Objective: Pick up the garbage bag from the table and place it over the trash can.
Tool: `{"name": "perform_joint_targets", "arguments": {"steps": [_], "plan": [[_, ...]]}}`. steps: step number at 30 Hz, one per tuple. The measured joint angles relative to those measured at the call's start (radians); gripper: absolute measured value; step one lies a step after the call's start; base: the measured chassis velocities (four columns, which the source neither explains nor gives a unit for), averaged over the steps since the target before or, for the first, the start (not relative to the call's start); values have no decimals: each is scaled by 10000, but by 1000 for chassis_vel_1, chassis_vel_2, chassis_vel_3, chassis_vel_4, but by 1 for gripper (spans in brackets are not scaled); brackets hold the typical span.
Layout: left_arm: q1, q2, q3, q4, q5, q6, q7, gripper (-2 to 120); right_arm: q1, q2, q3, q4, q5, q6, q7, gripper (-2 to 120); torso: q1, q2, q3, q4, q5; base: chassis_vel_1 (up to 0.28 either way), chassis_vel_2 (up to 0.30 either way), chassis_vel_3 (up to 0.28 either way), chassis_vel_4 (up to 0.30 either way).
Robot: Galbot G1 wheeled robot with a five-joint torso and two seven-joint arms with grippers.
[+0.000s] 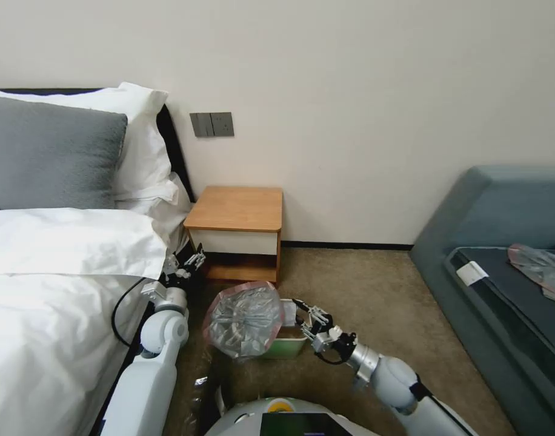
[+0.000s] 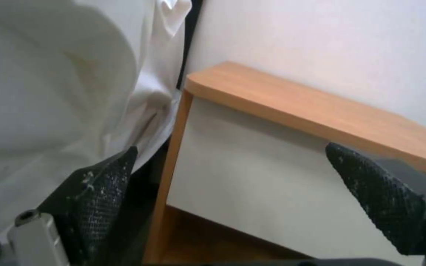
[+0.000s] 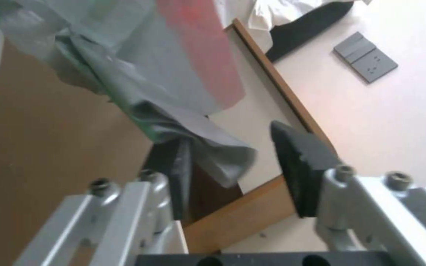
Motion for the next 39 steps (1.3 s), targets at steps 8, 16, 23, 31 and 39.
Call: {"name": "perform_joint_targets", "arguments": {"steps": [8, 16, 23, 31, 39], "plan": [[-70, 49, 6, -84, -43, 72, 0, 98, -188, -172, 242, 156, 183, 31, -90, 75, 0, 0, 0, -1, 0, 0, 0, 0, 0], [24, 57, 87, -199, 52, 73, 6, 98, 56, -290, 264, 244, 101, -112, -186, 99, 0, 0, 1, -1, 1, 0, 0, 0, 0], [444, 304, 236, -548, 31, 277, 34, 99, 7, -659, 730, 289, 257, -217, -142, 100, 0, 0, 1, -1, 0, 0, 0, 0, 0], [1190, 580, 275, -1387, -4, 609, 325, 99, -21, -838, 1090, 429, 374, -324, -105, 100, 0, -2, 0, 0, 1, 0, 0, 0, 0], [1786, 1098, 241, -3659, -1762, 2117, -152, 99, 184, -655, 1267, 543, 695, -479, -29, 100, 0, -1, 0, -2, 2, 0, 0, 0, 0]]}}
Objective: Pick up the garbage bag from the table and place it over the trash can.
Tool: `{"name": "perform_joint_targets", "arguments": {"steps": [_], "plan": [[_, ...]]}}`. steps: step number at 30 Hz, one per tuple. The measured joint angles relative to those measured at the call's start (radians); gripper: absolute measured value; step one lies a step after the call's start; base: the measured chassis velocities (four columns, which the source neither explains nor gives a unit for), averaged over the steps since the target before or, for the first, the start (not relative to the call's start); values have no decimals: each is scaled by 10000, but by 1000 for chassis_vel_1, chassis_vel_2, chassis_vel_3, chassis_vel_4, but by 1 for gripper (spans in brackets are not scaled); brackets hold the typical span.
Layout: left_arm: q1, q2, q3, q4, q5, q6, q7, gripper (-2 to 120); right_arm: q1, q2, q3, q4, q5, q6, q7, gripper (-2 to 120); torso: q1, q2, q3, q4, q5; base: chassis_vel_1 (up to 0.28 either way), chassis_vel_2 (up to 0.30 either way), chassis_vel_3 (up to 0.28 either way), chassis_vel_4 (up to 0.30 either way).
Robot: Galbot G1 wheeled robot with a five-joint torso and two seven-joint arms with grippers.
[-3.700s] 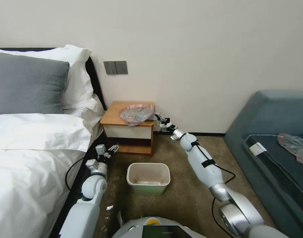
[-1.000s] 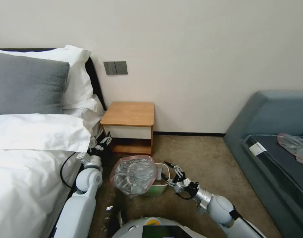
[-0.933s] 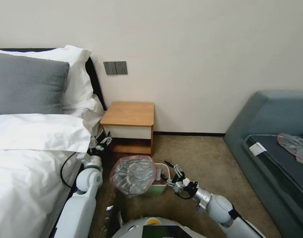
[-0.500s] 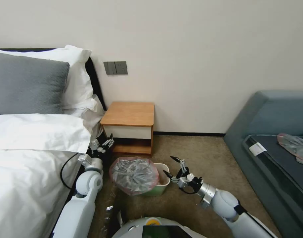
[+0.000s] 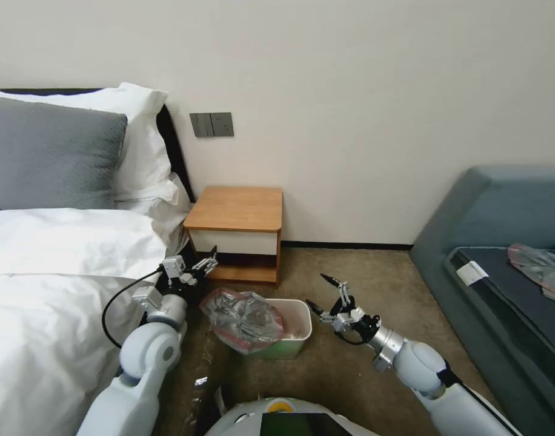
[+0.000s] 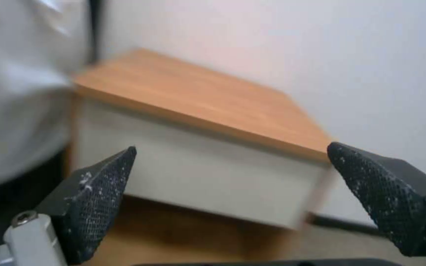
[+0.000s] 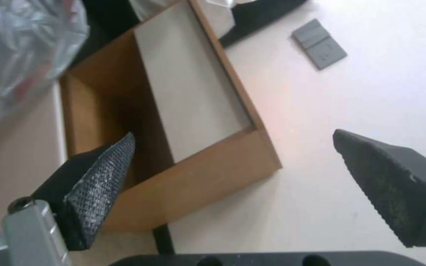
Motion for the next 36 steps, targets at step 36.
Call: {"name": "perform_joint_targets", "arguments": {"steps": [36], "plan": [[984, -526, 906, 510, 947, 4065, -286, 99, -106, 720, -42, -122, 65, 152, 149, 100, 0, 0, 0, 1, -1, 0, 0, 0, 0]]}}
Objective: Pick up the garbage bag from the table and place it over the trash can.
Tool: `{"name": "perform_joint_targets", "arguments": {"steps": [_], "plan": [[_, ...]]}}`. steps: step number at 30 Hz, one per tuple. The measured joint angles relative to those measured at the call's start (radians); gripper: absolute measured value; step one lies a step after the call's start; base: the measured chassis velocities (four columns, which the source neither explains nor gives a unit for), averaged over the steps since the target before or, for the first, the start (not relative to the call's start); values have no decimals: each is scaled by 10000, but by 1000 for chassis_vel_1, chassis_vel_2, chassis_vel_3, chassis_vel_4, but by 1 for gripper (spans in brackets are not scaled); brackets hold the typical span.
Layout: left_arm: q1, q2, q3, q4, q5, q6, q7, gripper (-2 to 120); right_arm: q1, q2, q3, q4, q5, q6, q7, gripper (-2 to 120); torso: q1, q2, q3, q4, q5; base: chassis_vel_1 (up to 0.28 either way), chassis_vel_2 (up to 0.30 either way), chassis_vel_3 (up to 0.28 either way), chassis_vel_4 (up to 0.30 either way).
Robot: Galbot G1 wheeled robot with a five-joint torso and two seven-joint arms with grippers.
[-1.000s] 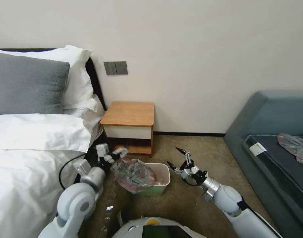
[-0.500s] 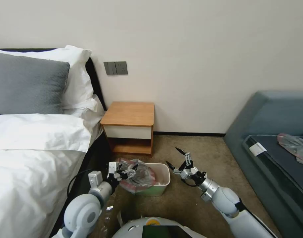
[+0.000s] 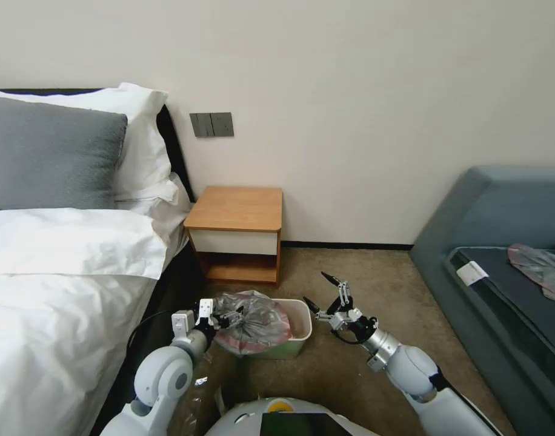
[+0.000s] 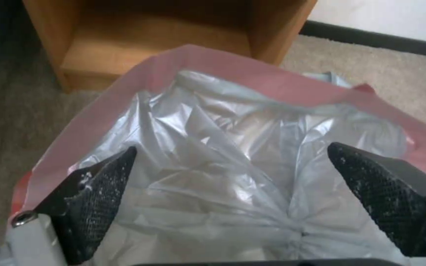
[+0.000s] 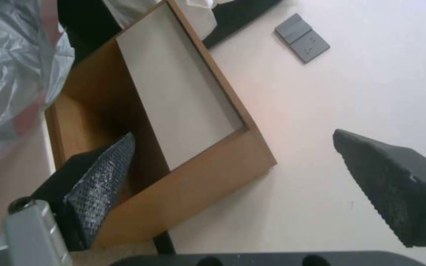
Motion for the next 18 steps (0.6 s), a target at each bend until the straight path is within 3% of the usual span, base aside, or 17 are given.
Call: {"name": "perform_joint_targets", "arguments": {"steps": [18], "plan": [[-157, -151, 89, 927, 276, -7, 585, 94, -138, 40, 106, 65, 47, 1, 49, 100, 0, 0, 0, 0, 0, 0, 0, 0, 0]]}}
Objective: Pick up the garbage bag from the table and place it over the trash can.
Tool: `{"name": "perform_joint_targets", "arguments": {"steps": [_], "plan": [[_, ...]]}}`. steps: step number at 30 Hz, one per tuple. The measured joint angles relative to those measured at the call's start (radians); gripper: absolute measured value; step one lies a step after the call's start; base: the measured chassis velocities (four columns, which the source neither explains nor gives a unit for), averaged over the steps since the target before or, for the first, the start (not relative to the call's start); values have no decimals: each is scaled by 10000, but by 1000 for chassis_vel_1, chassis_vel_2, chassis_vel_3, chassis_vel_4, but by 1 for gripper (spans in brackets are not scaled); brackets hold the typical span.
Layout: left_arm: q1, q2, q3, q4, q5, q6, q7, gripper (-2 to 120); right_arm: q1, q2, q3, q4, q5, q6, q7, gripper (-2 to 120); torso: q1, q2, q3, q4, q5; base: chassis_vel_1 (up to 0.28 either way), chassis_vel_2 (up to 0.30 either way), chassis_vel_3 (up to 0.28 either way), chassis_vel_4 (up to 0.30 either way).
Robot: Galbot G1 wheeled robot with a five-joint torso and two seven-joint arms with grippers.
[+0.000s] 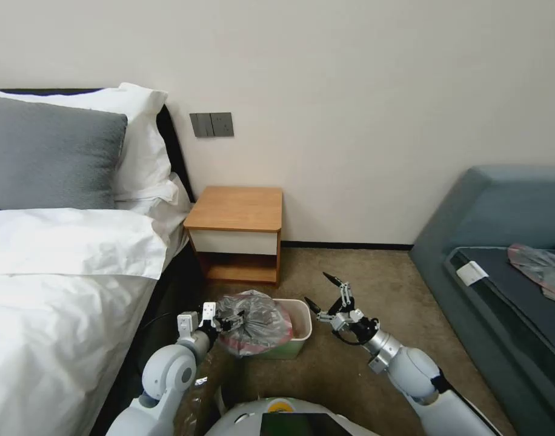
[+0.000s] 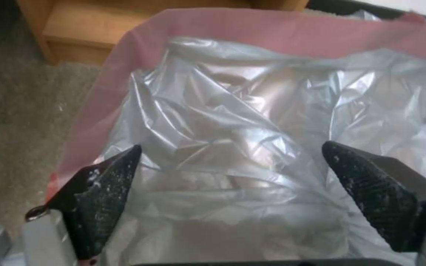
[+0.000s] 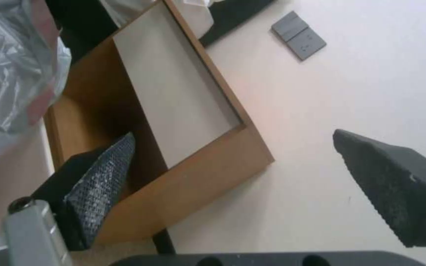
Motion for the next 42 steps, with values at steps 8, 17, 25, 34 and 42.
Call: {"name": "perform_joint_targets", "arguments": {"steps": [8, 17, 25, 34, 42], "plan": [[-78, -76, 128, 208, -23, -9, 65, 91, -51, 40, 27, 1, 4, -1, 18, 100, 0, 0, 0, 0, 0, 0, 0, 0, 0], [-270, -168, 285, 424, -166, -17, 73, 89, -76, 66, 96, 36, 20, -1, 32, 100, 0, 0, 0, 0, 0, 0, 0, 0, 0], [-335, -295, 331, 635, -159, -24, 15, 70, -96, 105, 136, 40, 39, 0, 39, 100, 0, 0, 0, 1, 0, 0, 0, 0, 0], [-404, -384, 347, 754, -25, -26, -68, 39, -106, 97, 169, 29, 102, 11, 45, 100, 0, 0, 0, 0, 0, 0, 0, 0, 0], [-334, -442, 419, 883, 356, -30, -43, 9, -120, 27, 172, 108, 150, -8, 45, 100, 0, 0, 0, 1, 1, 0, 0, 0, 0]]}}
